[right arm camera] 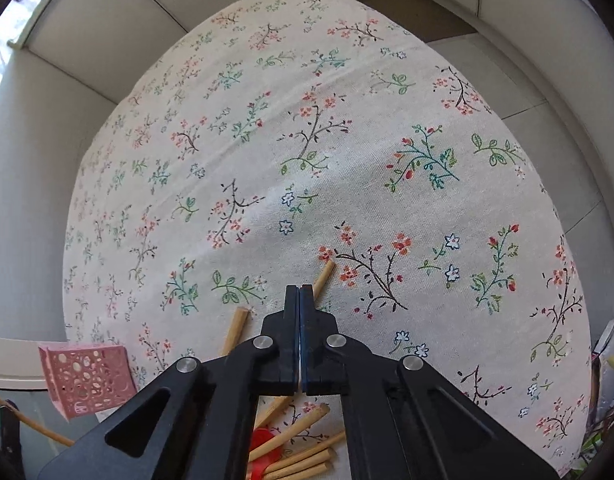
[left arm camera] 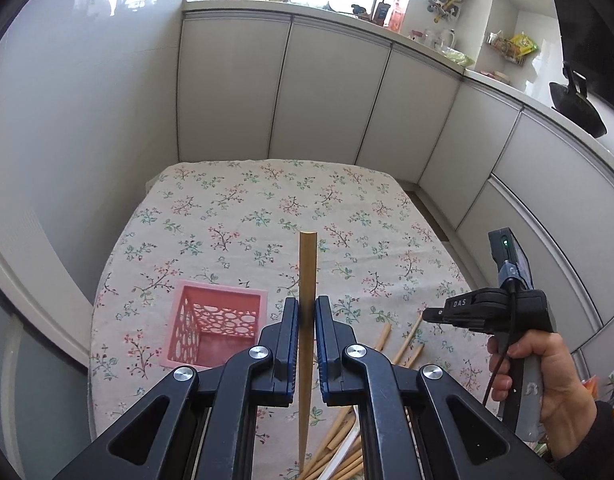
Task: Organize utensils
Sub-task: 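Carry both held chopsticks upright over the pink mesh basket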
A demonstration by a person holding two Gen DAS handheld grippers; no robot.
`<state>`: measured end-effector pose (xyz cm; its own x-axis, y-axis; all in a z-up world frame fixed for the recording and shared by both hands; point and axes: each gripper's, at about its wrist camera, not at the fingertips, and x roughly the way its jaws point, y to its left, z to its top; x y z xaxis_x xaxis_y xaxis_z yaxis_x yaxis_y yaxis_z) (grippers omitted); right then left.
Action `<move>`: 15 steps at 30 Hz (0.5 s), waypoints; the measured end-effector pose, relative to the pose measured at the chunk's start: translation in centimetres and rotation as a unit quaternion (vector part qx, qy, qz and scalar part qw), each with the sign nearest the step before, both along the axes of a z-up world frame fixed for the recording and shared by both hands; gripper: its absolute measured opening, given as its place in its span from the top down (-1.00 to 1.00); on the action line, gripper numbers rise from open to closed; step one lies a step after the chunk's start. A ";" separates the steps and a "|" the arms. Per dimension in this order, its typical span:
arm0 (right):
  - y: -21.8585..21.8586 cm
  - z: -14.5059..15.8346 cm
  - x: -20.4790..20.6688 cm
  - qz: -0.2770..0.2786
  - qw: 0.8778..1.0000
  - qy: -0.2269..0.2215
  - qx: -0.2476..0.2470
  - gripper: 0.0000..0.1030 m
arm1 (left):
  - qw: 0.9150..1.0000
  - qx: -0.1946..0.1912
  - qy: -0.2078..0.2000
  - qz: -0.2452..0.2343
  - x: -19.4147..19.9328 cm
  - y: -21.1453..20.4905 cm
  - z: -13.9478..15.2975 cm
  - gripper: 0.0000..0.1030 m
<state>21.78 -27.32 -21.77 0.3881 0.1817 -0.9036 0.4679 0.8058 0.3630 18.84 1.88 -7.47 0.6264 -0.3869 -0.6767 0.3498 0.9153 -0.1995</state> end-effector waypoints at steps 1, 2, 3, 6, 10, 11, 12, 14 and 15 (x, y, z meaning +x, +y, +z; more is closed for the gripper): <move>0.0 0.4 -0.3 0.002 1.000 -0.006 0.002 1.00 | 1.000 -0.003 -0.001 0.002 -0.2 0.3 0.2 0.85; -0.1 0.7 -0.5 0.002 1.000 -0.010 0.008 1.00 | 1.000 -0.005 0.000 0.003 -0.3 0.4 0.4 0.85; -0.2 0.9 -0.6 0.001 1.000 -0.013 0.015 1.00 | 1.000 -0.007 0.000 0.003 -0.6 0.5 0.6 0.85; -0.3 1.1 -0.9 0.001 1.000 -0.013 0.012 1.00 | 1.000 -0.002 -0.005 0.003 -1.1 0.5 1.0 0.85; 0.0 -0.3 -0.4 -0.009 1.000 0.025 -0.012 0.64 | 1.000 -0.001 -0.007 0.007 -1.2 0.8 1.1 0.85; 0.2 -0.6 -0.2 -0.010 0.999 0.029 -0.017 0.26 | 1.000 -0.002 -0.007 0.008 -1.1 0.9 1.1 0.85; 0.5 -0.8 0.0 -0.010 0.999 0.032 -0.021 0.10 | 1.000 -0.003 -0.006 0.008 -1.1 1.0 1.1 0.85; 1.3 -1.3 0.6 -0.004 0.999 0.037 -0.037 0.04 | 1.000 -0.003 -0.004 0.010 -1.0 1.1 1.0 0.85; 2.0 -1.5 0.9 0.001 0.998 0.044 -0.050 0.02 | 1.000 -0.002 -0.004 0.010 -0.9 1.1 0.9 0.85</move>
